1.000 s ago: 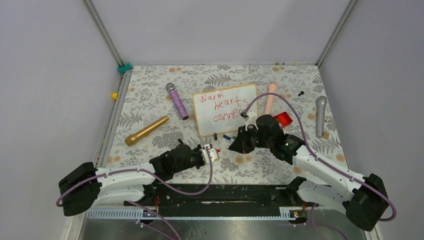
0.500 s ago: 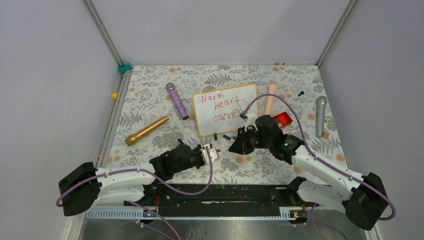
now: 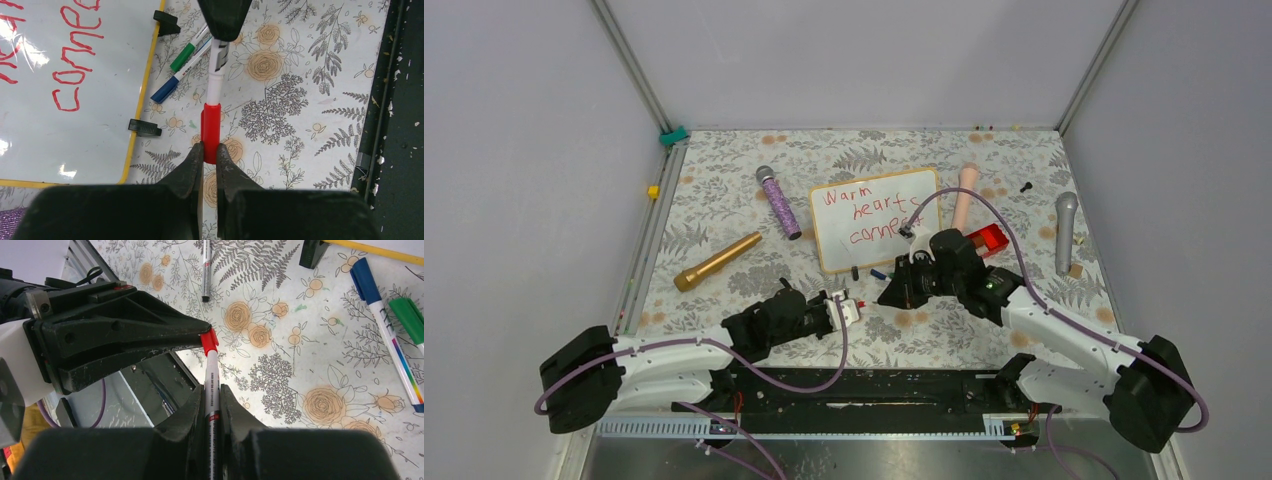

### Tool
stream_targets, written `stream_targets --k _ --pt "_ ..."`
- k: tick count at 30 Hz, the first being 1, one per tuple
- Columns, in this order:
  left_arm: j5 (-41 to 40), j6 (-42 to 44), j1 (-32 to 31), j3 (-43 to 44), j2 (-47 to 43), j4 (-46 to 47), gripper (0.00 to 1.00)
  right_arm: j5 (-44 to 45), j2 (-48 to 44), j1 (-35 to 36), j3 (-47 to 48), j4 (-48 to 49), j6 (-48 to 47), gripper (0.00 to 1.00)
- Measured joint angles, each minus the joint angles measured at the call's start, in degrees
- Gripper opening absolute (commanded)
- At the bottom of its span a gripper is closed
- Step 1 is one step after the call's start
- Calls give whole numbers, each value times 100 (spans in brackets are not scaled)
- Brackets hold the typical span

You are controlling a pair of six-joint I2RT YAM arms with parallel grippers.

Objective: Write a sentence on the whiteboard
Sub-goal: Insert the pen cap into the whiteboard marker.

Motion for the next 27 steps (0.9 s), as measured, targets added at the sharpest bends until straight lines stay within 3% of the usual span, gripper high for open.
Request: stream_targets --k 9,27 --pt "197 59 -2 -98 -111 68 0 -264 308 46 28 186 92 0" --pt "382 -111 4 -321 -136 -81 0 409 1047 813 372 83 385 0"
